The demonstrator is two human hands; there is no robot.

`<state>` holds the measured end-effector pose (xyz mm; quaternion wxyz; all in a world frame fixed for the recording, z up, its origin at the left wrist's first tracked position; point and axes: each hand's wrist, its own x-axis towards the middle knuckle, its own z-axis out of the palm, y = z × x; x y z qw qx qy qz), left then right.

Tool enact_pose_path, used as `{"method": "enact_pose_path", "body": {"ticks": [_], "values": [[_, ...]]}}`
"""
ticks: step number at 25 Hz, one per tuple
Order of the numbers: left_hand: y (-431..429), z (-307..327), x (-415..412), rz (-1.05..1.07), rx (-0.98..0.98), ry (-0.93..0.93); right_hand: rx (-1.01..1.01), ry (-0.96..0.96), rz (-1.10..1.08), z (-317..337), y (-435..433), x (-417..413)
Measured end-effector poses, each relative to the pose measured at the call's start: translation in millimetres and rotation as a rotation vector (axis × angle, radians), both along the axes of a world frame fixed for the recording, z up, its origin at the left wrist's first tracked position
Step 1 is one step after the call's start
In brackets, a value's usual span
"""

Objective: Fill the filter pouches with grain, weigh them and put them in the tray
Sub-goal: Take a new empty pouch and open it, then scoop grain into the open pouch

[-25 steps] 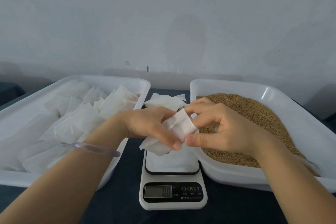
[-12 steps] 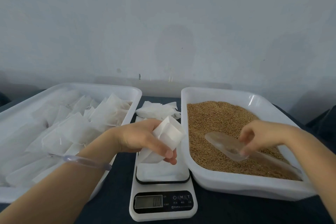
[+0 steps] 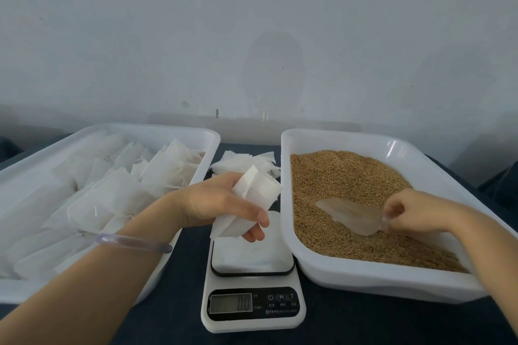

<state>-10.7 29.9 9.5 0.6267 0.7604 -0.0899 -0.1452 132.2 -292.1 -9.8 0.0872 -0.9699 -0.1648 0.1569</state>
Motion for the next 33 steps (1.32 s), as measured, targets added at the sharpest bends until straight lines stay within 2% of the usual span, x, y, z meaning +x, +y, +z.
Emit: {"method": "enact_pose_path", "body": {"ticks": [2, 4, 7, 10, 13, 21, 29, 33], "values": [[1, 0, 0, 0.016, 0.009, -0.006, 0.102, -0.075, -0.039, -2, 2, 3], [2, 0, 0, 0.026, 0.015, -0.022, 0.110, -0.176, -0.054, -4, 7, 4], [2, 0, 0, 0.030, 0.003, -0.029, 0.071, -0.304, -0.029, -2, 16, 3], [1, 0, 0, 0.028, -0.008, -0.021, -0.026, -0.365, 0.083, -6, 29, 2], [1, 0, 0, 0.038, 0.004, -0.014, -0.067, -0.319, 0.185, -11, 43, 0], [-1, -1, 0, 0.058, 0.033, -0.014, 0.050, -0.072, 0.270, -1, 16, -11], [1, -2, 1, 0.052, 0.035, -0.017, 0.105, 0.018, 0.360, 7, 1, -31], [1, -2, 1, 0.062, 0.031, -0.035, 0.142, -0.055, 0.315, 13, -11, -29]]}}
